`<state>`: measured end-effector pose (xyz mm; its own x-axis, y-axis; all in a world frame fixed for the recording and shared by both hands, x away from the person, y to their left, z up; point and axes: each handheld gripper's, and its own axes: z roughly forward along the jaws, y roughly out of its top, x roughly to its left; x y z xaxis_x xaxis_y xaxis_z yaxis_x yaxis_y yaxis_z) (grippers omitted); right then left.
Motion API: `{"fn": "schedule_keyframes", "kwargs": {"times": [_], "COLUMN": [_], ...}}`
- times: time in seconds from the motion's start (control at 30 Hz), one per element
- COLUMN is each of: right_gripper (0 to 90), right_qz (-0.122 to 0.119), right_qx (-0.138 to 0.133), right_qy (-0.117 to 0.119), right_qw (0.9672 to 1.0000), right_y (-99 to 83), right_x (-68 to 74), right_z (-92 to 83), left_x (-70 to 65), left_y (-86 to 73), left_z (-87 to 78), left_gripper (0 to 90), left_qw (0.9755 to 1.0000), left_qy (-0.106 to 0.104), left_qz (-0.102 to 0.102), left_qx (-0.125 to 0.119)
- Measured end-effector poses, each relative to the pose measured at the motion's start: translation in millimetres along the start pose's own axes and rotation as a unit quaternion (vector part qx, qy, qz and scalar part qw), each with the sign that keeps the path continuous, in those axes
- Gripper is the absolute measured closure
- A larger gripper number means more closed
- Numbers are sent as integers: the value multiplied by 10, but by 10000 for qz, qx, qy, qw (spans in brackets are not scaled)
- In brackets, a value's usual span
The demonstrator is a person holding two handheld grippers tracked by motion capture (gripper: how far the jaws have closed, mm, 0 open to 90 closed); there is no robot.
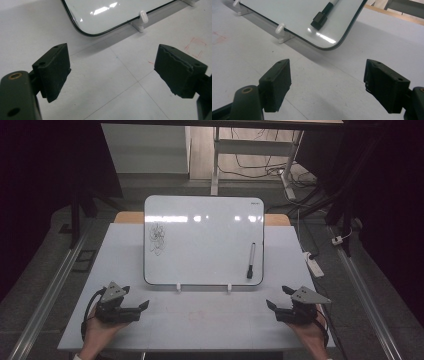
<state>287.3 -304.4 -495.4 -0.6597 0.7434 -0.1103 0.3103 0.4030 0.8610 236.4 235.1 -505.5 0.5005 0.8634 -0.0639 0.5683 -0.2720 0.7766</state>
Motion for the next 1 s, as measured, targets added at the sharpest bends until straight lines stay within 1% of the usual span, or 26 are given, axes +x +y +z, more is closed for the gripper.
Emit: {"fn": "schedule_keyframes", "kwargs": {"times": [0.27, 0.43, 0.67, 0.77, 0.83, 1.0], "right_gripper": [218, 220, 231, 243, 247, 255], "right_qz": [39, 6, 56, 96, 112, 168], "right_qx": [-31, 4, 39, 63, 60, 103], "right_qy": [-85, -87, -87, -89, -157, -265], "right_qw": [10000, 10000, 9999, 9999, 9998, 9995], "right_y": [-12, -2, 5, 38, 91, 152], "right_x": [10, 21, 13, 19, 34, 51], "right_z": [13, 24, 33, 32, 30, 46], "left_x": [-15, -18, -31, -41, -41, -37], "left_y": [0, 2, 12, 16, 10, 7], "left_z": [28, 27, 34, 25, 29, 35], "left_gripper": [142, 143, 144, 145, 146, 148], "left_qw": [10000, 10000, 9999, 9999, 9999, 9999], "left_qy": [-26, -23, -47, -48, -64, -84], "left_qz": [30, 42, 70, 91, 95, 118], "left_qx": [65, 69, 92, 71, 78, 79]}}
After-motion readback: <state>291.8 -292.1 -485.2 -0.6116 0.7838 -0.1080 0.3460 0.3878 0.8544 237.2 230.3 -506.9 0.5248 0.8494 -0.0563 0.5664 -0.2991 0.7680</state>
